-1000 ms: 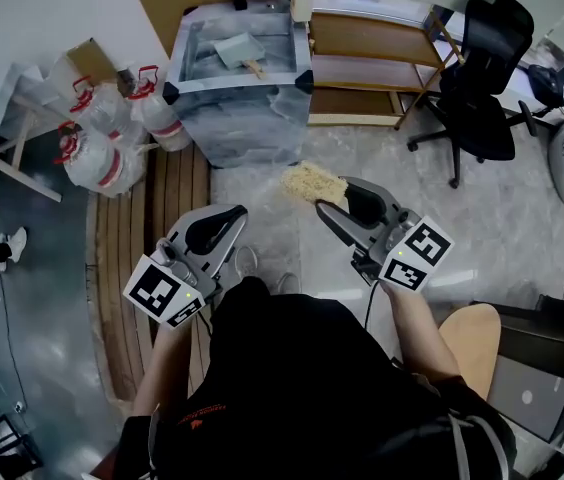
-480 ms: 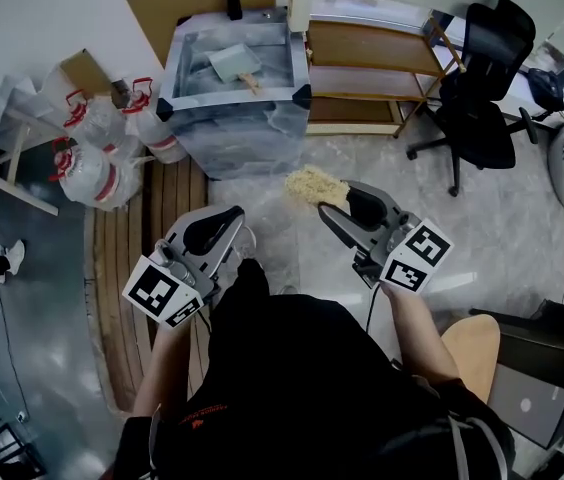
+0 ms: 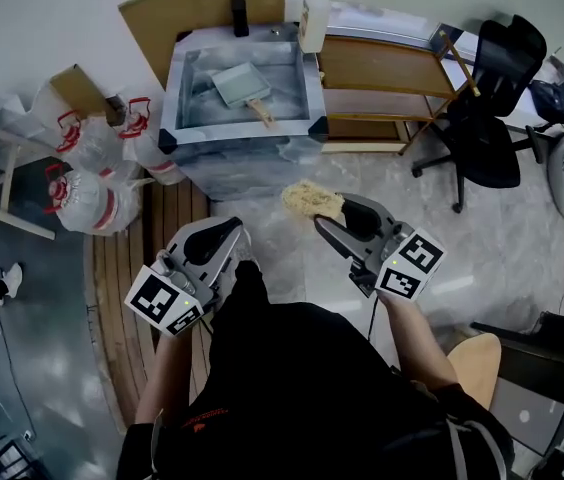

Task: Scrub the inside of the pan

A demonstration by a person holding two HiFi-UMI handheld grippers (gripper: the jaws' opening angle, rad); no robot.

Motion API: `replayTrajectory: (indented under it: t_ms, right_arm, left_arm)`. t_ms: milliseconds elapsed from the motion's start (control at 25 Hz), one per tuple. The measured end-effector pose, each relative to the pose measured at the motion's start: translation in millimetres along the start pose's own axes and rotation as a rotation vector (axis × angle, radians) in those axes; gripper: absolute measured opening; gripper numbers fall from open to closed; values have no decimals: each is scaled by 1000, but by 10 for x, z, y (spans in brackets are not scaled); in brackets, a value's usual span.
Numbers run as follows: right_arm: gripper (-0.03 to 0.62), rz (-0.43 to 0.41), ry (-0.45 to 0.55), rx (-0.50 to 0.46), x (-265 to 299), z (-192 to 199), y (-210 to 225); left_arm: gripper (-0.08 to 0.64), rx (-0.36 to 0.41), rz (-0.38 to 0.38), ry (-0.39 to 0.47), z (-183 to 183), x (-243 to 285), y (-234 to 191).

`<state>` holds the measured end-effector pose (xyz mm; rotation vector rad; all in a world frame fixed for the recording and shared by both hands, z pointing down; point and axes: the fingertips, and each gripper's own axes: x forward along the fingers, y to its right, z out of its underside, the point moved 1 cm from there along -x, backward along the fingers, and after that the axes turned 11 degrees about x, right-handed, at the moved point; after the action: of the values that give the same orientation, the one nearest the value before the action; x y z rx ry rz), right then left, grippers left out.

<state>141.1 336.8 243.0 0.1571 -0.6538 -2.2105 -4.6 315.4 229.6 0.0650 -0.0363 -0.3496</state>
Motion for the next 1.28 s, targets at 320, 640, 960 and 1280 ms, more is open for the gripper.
replayTrajectory:
  t_ms: [320,640,960,1280]
  right_arm:
    - [189,39,-13,20,1206,-472,524]
    - [189,96,-55,53,2127,-717,982]
    - [188,138,-90,62,2705,-919,1287]
    - [187,163,-116,71,2991,-990,1514]
  left_arm:
    - [25,-17,35,-33,138,209,-1450]
    - [25,-51,98,-47,317,469,-2495]
    - [25,-89,120,-47,488,600,-3200]
    - [25,-117,139,-47,617,741,-3545]
